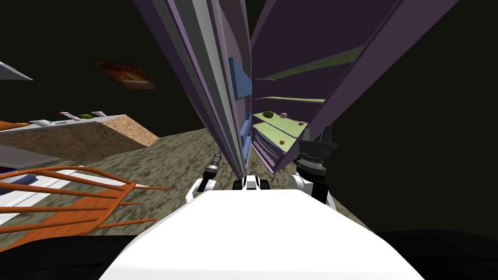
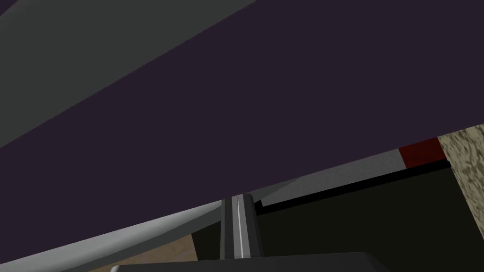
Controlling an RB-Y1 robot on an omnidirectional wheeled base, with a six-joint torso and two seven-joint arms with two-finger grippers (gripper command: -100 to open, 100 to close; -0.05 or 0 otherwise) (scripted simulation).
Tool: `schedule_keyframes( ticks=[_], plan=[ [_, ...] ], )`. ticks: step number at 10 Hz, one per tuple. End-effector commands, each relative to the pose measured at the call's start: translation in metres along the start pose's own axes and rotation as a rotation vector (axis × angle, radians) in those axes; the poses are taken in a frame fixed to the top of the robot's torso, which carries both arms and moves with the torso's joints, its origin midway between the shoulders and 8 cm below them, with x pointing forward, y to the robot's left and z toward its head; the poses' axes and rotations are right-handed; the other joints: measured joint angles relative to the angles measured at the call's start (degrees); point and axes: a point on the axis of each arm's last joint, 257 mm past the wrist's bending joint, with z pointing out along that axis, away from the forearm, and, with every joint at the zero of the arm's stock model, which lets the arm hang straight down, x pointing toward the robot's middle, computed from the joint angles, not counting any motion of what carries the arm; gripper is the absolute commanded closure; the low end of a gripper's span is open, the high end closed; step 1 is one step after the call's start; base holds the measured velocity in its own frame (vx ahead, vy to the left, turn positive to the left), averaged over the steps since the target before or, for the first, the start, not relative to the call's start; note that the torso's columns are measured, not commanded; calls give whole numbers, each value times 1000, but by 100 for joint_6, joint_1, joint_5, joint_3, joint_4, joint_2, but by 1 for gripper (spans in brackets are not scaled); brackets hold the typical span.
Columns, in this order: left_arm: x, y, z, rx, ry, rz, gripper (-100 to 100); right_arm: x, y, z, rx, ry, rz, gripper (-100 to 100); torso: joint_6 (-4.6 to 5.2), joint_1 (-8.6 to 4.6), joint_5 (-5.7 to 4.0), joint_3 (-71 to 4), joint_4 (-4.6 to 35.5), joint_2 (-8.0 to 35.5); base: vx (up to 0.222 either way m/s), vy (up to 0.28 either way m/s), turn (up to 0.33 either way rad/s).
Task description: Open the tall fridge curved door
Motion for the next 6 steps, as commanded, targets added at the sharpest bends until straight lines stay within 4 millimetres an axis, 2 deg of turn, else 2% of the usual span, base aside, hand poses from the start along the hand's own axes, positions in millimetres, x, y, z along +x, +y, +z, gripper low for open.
schedule_keyframes(
  ticks=[1,3,5,6],
  plan=[
    [5,-4,0,14,22,-7,100,0,0,0,0,0,0,0,2,-30,-7,0,0,2,2,176,-127],
    [5,-4,0,14,22,-7,100,0,0,0,0,0,0,0,0,20,6,2,1,3,24,147,-18],
    [10,-7,0,25,42,-12,100,0,0,0,0,0,0,0,5,23,4,2,1,5,13,192,-110],
    [10,-7,0,25,42,-12,100,0,0,0,0,0,0,0,1,21,7,3,1,5,31,118,20]
  ],
)
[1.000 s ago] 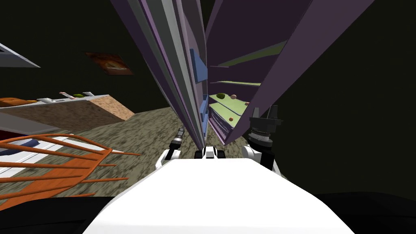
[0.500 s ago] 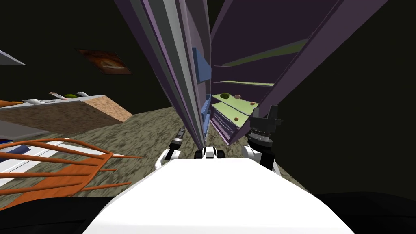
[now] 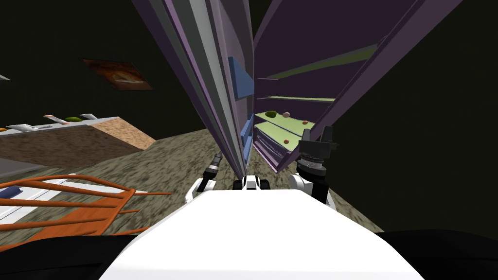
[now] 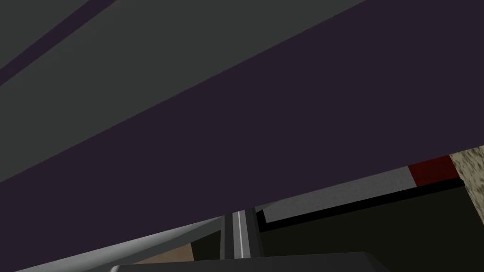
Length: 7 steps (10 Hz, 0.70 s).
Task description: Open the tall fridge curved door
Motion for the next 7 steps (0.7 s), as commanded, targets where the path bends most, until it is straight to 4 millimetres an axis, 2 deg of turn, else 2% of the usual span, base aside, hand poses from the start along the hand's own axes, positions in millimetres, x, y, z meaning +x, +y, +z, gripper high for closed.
schedule_keyframes(
  ticks=[1,7],
  plan=[
    [5,-4,0,13,23,-7,100,0,0,0,0,0,0,0,-1,-29,-8,-2,-1,-3,29,189,-60],
    [15,-9,-2,34,63,-20,100,0,0,0,0,0,0,0,18,-37,-3,15,-5,24,27,200,-97]
  ],
)
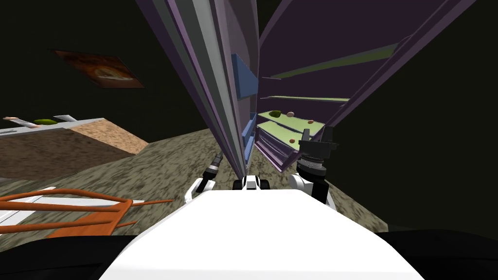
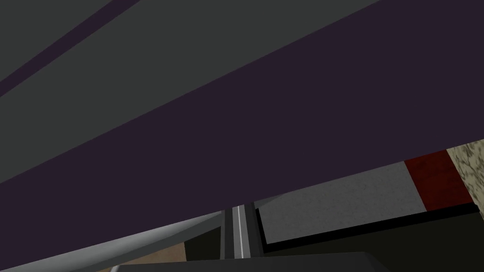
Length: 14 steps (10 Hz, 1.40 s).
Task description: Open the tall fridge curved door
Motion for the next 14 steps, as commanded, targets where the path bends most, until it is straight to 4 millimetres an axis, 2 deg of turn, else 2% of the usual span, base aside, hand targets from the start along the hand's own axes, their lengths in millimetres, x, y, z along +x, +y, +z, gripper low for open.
schedule_keyframes(
  ticks=[1,2,3,5,7,8,10,14],
  plan=[
    [7,-3,0,8,17,-9,100,0,0,0,0,0,0,0,-6,-14,-4,2,1,3,45,134,21],
    [3,-3,0,7,12,-6,100,0,0,0,0,0,0,0,-12,-31,-12,0,4,-1,19,51,13],
    [7,-8,1,15,30,-21,-100,0,0,0,0,0,0,0,-14,-32,-16,-3,8,-4,14,95,-57],
    [9,-11,1,19,40,-30,-100,0,0,0,0,0,0,0,6,-20,-17,9,31,25,28,129,-45],
    [3,4,-4,-20,30,-22,-100,0,0,0,0,0,0,0,1,-68,-35,27,43,53,13,41,5],
    [1,8,-5,-31,28,-21,100,0,0,0,0,0,0,0,-2,-65,-34,25,38,48,5,12,6],
    [5,6,-6,-24,43,-28,100,0,0,0,0,0,0,0,-14,50,2,-13,7,-21,41,170,-58],
    [15,2,-9,-10,75,-45,100,0,0,0,0,0,0,0,-16,14,-3,-5,5,-6,68,222,-58]
  ],
)
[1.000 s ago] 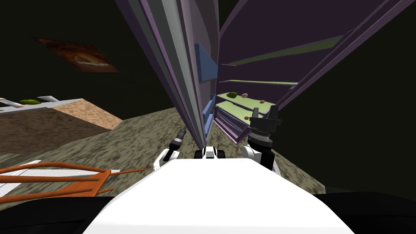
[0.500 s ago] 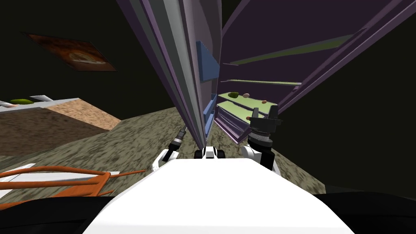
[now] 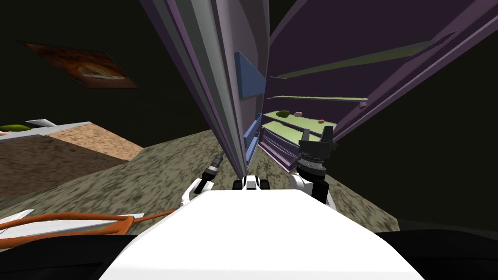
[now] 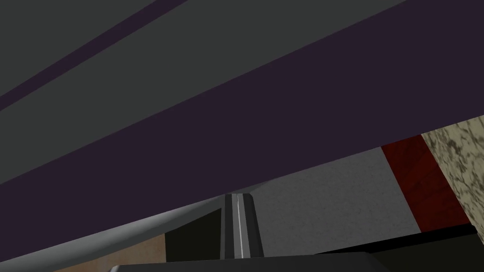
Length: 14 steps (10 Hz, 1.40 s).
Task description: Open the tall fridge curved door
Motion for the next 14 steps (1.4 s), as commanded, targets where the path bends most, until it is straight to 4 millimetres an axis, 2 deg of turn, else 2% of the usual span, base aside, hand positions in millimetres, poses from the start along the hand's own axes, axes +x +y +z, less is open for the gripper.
schedule_keyframes(
  ticks=[1,4,5,8,14],
  plan=[
    [10,-2,-2,11,25,-14,100,0,0,0,0,0,0,0,7,-10,3,7,-4,8,72,248,-100],
    [17,-5,-5,20,50,-26,100,0,0,0,0,0,0,0,5,-35,4,25,-9,37,73,235,-96],
    [1,-16,-1,28,35,-17,-100,0,0,0,0,0,0,0,7,-54,1,31,-12,44,39,74,15],
    [-5,-25,-1,31,39,-20,-100,0,0,0,0,0,1,0,17,-80,-34,22,34,45,0,-36,57],
    [-19,-54,-3,41,58,-31,-100,0,0,0,0,0,1,0,9,-31,-19,7,22,18,8,-9,38]
  ],
)
